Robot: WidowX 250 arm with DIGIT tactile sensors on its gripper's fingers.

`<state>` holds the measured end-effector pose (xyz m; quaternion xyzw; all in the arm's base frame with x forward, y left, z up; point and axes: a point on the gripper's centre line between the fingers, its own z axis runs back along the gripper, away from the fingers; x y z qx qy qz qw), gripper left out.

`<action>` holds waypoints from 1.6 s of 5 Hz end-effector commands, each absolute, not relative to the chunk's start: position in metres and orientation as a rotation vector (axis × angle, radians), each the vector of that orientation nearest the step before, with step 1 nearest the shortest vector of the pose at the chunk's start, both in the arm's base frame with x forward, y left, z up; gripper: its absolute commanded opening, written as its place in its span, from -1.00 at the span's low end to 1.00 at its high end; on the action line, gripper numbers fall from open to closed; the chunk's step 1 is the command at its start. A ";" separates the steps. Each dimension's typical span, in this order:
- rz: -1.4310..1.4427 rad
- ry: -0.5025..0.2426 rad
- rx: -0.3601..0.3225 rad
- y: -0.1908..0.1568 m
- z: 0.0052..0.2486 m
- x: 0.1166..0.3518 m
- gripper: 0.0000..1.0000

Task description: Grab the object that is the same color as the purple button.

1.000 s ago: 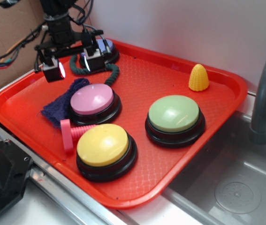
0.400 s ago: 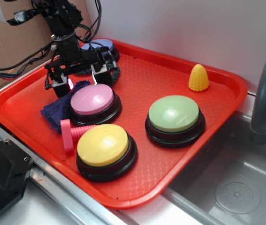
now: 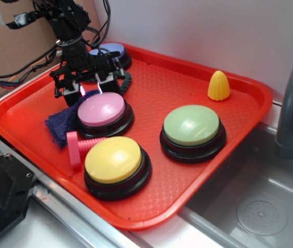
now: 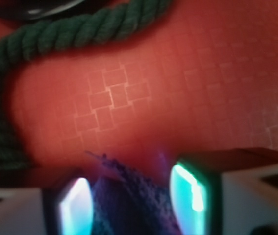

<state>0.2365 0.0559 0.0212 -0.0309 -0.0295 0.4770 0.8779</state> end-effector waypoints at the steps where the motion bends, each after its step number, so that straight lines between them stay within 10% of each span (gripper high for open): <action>1: 1.016 -0.125 -0.071 0.065 0.038 0.235 -1.00; 6: 0.540 -0.199 0.090 0.044 0.194 0.219 -1.00; 8: 0.353 -0.197 0.001 0.038 0.211 0.205 -1.00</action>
